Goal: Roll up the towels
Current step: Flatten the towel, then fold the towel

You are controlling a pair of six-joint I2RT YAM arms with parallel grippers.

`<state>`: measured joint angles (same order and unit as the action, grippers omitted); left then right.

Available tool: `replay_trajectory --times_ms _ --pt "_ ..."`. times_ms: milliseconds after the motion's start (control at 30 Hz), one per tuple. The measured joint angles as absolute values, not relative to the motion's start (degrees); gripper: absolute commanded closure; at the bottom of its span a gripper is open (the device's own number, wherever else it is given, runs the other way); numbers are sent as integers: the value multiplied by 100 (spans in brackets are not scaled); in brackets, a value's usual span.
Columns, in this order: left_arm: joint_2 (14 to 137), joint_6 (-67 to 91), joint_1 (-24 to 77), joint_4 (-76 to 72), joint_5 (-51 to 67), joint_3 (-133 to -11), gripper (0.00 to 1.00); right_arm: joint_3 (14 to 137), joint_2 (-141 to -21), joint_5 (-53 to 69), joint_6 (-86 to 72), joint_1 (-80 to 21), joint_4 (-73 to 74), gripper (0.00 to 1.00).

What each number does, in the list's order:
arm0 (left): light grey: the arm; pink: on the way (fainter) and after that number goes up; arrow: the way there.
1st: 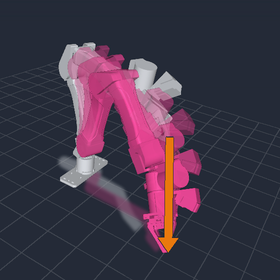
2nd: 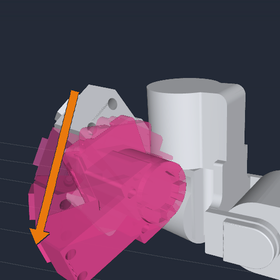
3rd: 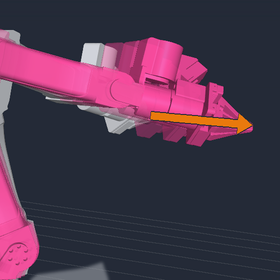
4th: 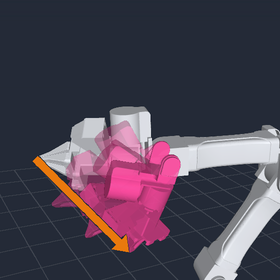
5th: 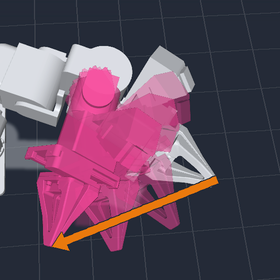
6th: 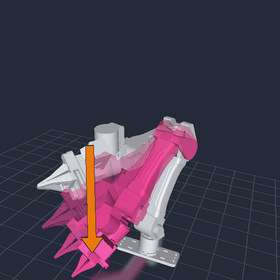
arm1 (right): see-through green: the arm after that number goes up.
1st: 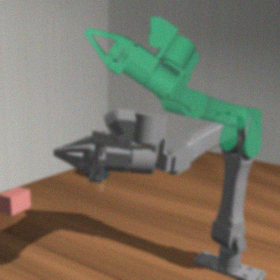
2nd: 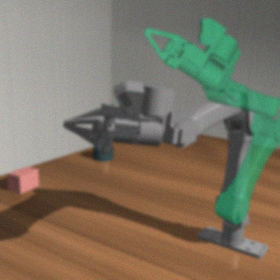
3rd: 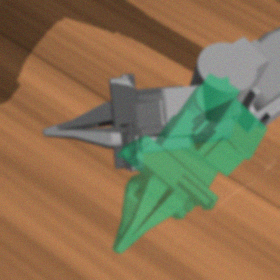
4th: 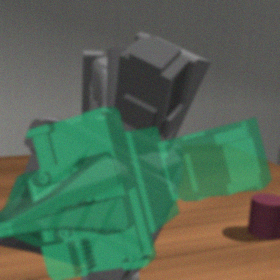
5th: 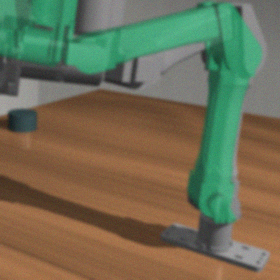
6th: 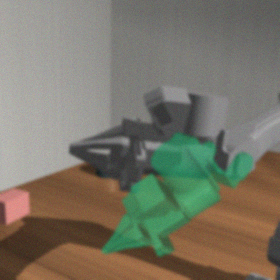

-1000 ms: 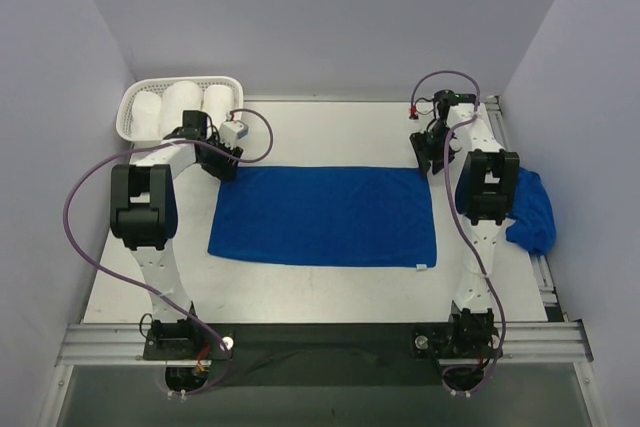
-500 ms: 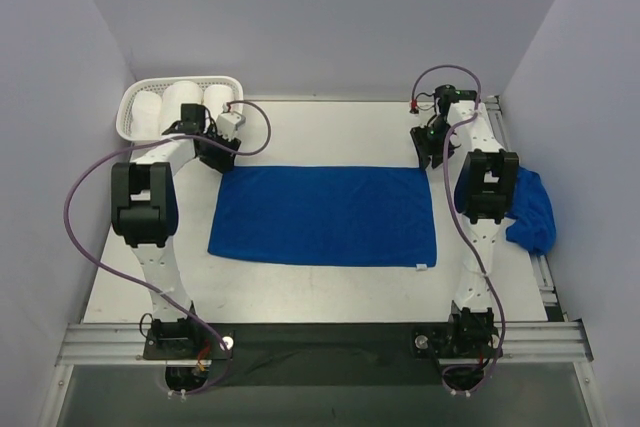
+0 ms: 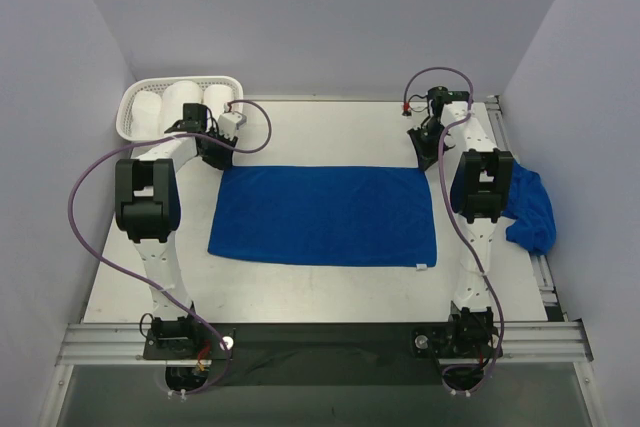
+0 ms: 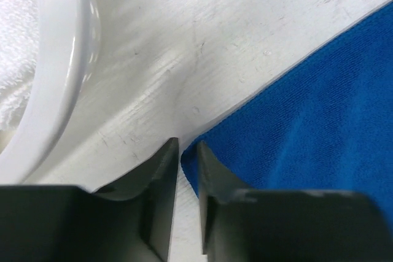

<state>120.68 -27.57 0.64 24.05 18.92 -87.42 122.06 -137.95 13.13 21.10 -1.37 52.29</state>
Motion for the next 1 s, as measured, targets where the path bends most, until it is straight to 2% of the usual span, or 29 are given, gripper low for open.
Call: replay_trajectory --times_ms 67,100,200,600,1000 --pt "12068 -2759 64 2425 1957 -8742 85 12206 -13795 1315 2117 -154 5229 100" --pt "12068 -2764 64 2429 1990 -8742 92 12206 -13795 1315 2121 -154 5229 100" --pt "12068 -2759 64 2453 2071 -8742 100 12217 -13795 1313 2128 -154 5231 100" --pt "12068 -2757 -266 2552 2147 -9113 100 12838 -13795 1293 2119 -148 5013 100" --pt "11883 -2753 -386 2655 2547 -9218 100 12846 -13734 1238 2126 -139 4921 100"
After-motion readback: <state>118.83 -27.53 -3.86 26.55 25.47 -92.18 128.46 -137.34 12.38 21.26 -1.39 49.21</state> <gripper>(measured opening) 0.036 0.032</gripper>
